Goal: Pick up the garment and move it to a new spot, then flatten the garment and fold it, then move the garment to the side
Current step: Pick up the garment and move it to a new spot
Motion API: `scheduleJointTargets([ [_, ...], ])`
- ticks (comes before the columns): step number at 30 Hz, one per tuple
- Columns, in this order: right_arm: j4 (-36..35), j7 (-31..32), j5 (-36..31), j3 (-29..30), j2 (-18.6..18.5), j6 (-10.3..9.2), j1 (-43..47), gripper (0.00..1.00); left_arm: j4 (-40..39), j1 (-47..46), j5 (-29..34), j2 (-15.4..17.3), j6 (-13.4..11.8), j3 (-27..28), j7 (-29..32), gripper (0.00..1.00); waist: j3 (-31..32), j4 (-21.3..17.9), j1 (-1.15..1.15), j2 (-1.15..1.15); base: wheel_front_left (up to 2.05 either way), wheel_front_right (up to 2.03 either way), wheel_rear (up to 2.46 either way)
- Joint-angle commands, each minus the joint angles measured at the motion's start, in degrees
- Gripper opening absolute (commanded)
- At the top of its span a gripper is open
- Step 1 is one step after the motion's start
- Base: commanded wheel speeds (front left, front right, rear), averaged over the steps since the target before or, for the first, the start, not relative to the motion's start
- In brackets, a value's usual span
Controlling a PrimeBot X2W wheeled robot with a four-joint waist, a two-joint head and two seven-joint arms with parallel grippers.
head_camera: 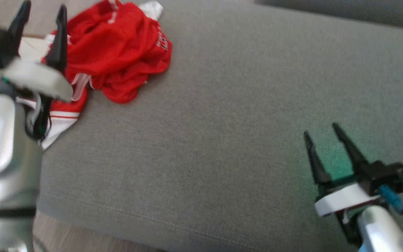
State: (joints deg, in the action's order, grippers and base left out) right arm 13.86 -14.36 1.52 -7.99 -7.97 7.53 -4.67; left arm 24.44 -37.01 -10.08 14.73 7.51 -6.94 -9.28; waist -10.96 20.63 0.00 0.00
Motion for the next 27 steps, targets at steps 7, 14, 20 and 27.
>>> scheduleJointTargets([
  [7,-5.76,-0.63,-1.04,1.12,-5.31,-0.04,-3.88,1.00,21.29,-19.78,-5.00,6.03,-0.03,-6.43,4.48,1.00,-11.47,-4.44,0.00,0.00,0.00,0.00,0.00],
  [14,-8.33,-0.63,-1.07,2.48,-6.97,-0.04,-3.96,1.00,33.35,-25.82,-7.04,7.26,-0.03,-11.49,9.27,1.00,-15.66,-6.39,0.00,0.00,0.00,0.00,0.00],
  [20,-10.18,-0.63,-1.09,4.12,-7.56,-0.04,-3.25,1.00,41.11,-27.14,-8.42,7.52,-0.03,-12.70,8.93,0.36,-17.31,-7.14,0.00,0.00,0.00,0.00,0.00],
  [27,-10.26,-0.63,-1.03,5.22,-6.95,-0.04,-2.64,1.00,42.22,-29.03,-7.42,7.97,-0.03,-15.78,-0.80,0.00,-15.97,-5.99,0.00,0.00,0.00,0.00,0.00],
])
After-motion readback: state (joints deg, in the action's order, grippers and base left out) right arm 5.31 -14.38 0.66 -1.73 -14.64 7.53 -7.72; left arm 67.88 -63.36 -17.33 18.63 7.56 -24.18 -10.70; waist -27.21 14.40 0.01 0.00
